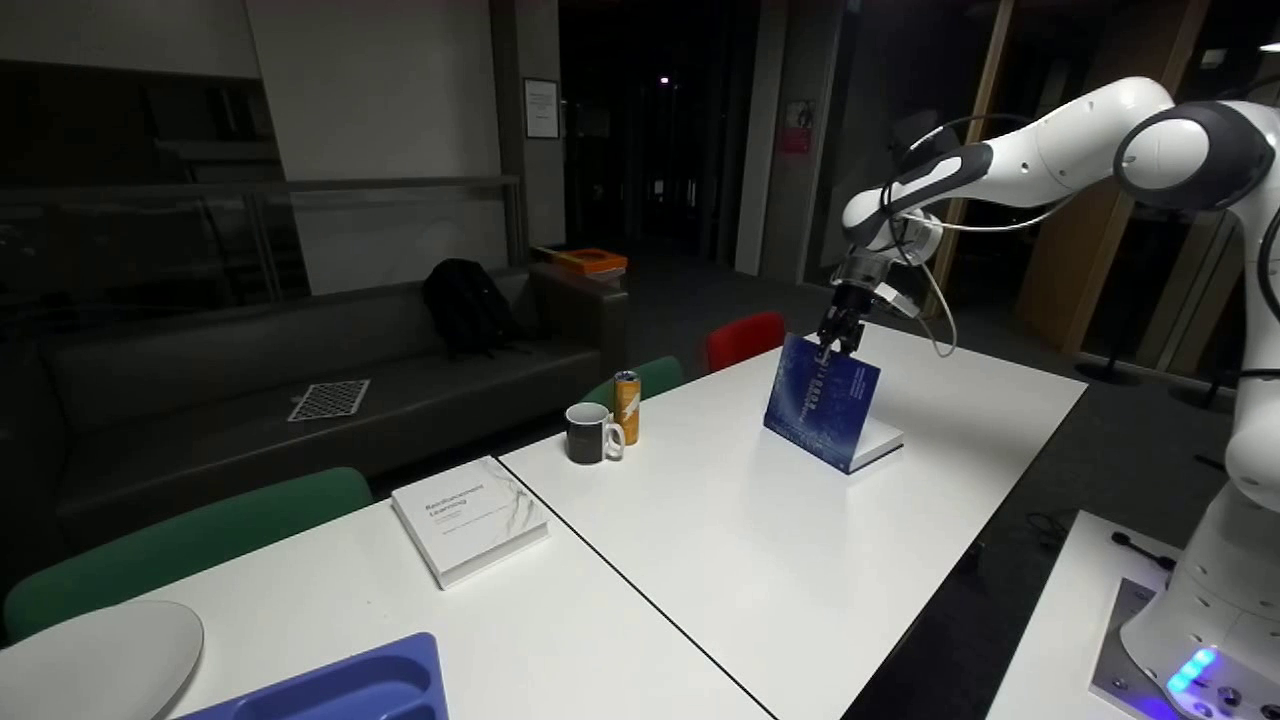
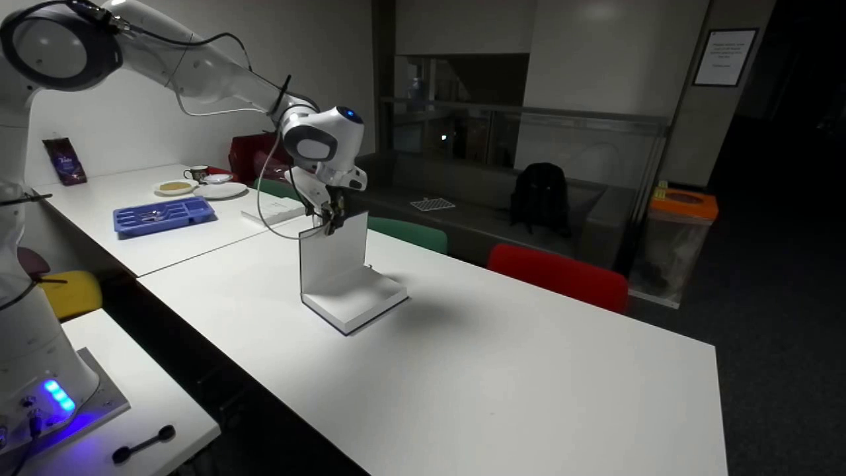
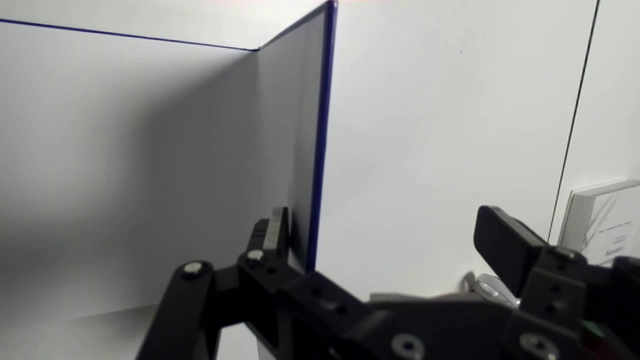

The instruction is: Push the blue book to the right then open the book.

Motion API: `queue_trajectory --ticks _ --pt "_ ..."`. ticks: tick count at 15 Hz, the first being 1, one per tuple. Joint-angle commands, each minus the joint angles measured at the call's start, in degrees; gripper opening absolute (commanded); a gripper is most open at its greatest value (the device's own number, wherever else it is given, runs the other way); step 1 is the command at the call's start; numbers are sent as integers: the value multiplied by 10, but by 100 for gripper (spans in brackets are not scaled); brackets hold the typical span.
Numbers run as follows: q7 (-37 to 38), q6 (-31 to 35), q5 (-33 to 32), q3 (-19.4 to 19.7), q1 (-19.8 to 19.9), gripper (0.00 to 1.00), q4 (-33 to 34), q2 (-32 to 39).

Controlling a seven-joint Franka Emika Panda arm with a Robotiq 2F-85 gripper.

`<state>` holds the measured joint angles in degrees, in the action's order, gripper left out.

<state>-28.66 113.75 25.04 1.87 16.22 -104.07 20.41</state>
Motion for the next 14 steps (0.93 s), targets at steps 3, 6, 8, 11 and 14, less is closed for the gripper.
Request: queue_trajectory --ticks 3,6,8,11,14 --pt "15 14 -10 1 -24 100 -27 -23" --pt "23 17 -17 -1 -37 100 -26 -21" --pt "29 18 -23 -4 -47 100 -28 -23" --pt "32 20 -25 -10 -61 100 -32 -25" --pt "35 18 -23 -17 -72 100 -32 -21"
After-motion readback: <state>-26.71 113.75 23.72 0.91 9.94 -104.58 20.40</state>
